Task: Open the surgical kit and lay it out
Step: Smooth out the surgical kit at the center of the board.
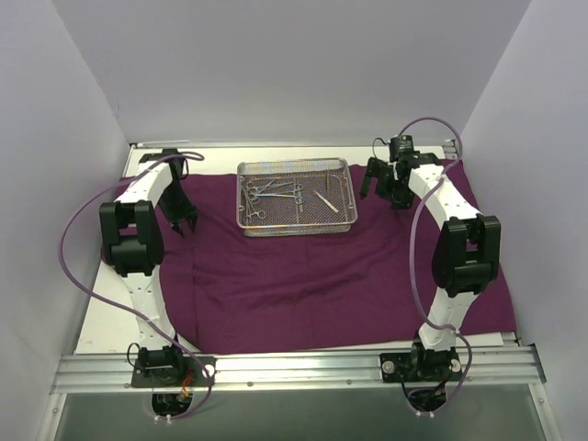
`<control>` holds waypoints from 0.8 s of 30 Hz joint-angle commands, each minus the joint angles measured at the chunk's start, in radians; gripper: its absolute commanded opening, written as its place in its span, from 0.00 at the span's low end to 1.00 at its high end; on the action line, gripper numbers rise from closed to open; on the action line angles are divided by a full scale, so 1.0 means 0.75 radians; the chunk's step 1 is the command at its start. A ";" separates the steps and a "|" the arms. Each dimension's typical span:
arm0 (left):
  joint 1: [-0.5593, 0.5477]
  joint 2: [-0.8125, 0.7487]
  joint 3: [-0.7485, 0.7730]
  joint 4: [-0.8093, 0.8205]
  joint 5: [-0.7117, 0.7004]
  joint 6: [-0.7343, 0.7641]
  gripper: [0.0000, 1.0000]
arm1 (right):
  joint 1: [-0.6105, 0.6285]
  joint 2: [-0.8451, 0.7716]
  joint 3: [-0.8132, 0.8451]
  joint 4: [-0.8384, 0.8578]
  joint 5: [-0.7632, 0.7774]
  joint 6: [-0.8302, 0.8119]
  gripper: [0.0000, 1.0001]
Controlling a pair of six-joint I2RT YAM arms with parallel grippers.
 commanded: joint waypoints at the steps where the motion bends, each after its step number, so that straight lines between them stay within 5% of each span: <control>1: -0.050 -0.012 -0.006 -0.030 -0.053 -0.042 0.42 | -0.004 -0.057 0.000 0.009 -0.019 -0.020 1.00; 24: -0.060 -0.016 -0.128 -0.014 -0.148 -0.077 0.43 | -0.004 -0.022 -0.008 0.027 -0.048 -0.023 1.00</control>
